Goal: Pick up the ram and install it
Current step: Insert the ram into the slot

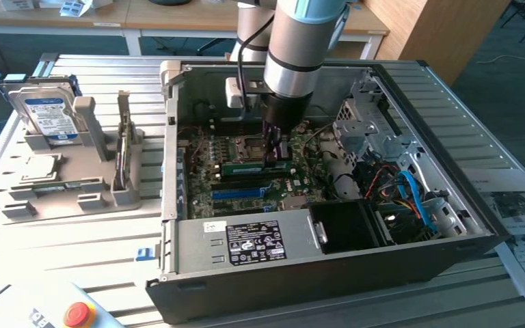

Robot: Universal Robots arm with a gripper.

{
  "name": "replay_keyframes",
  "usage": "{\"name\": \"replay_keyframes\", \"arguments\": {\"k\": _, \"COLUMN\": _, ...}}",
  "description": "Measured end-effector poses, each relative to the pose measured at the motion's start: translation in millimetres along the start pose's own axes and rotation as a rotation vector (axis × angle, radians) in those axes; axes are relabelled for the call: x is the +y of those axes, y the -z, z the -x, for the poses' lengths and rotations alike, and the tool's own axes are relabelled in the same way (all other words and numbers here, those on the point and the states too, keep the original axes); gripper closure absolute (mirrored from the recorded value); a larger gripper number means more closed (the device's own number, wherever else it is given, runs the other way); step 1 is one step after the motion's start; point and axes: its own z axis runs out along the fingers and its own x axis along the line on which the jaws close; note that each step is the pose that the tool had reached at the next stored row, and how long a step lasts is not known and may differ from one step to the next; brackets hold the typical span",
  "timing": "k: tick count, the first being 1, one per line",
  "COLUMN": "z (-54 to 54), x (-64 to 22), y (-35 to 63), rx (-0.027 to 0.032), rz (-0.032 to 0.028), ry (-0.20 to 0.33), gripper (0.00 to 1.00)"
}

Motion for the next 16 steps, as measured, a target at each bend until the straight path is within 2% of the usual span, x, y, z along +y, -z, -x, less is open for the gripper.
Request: {"name": "replay_keyframes", "arguments": {"k": 16, "z": 0.0, "x": 0.0, "y": -2.2, "rx": -0.0001, "rz": -0.0014, "ry": 0.000, "gripper": 0.88}}
